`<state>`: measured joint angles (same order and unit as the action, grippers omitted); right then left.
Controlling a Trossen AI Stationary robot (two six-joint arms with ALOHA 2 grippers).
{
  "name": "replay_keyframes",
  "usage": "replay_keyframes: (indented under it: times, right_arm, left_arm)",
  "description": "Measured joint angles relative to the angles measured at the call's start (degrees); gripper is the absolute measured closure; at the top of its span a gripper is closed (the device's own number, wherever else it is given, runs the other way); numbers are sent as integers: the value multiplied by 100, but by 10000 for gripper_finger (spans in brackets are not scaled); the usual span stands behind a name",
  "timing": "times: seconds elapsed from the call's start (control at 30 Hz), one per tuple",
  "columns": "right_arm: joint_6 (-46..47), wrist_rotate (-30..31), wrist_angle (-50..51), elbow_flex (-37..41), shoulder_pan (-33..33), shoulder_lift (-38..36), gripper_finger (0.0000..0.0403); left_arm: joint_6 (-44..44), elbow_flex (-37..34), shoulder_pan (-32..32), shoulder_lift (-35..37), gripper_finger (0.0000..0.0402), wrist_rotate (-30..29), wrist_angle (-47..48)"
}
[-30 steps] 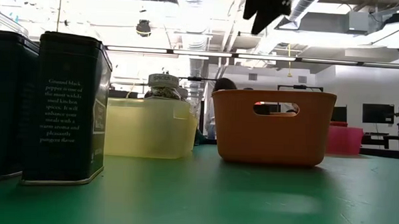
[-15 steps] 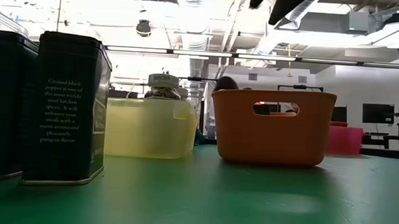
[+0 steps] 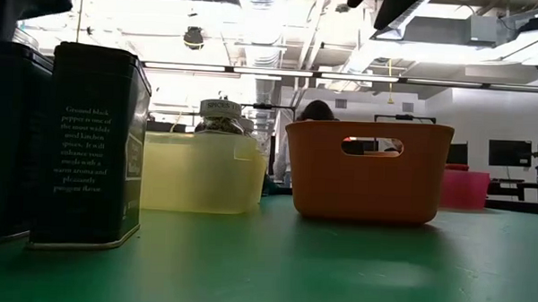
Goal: Sort spices by type
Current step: Put the bottom left black seasoning can into the orange bin
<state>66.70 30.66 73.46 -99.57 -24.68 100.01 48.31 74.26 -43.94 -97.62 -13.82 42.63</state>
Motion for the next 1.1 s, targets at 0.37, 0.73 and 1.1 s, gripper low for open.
replay_keyframes:
  times: [0.37, 0.73, 1.1]
  right_arm:
    - [-9, -3, -65, 0, 6, 0, 132]
    - [-32, 87, -64, 0, 6, 0, 132]
    - [-79, 91, -104, 0, 6, 0, 133]
  left_arm:
    - [-849, -134, 50, -3, 113, -416, -106]
    - [-1600, -137, 463, -207, 113, 147, -648]
    - [-1487, -140, 523, -293, 144, 277, -438]
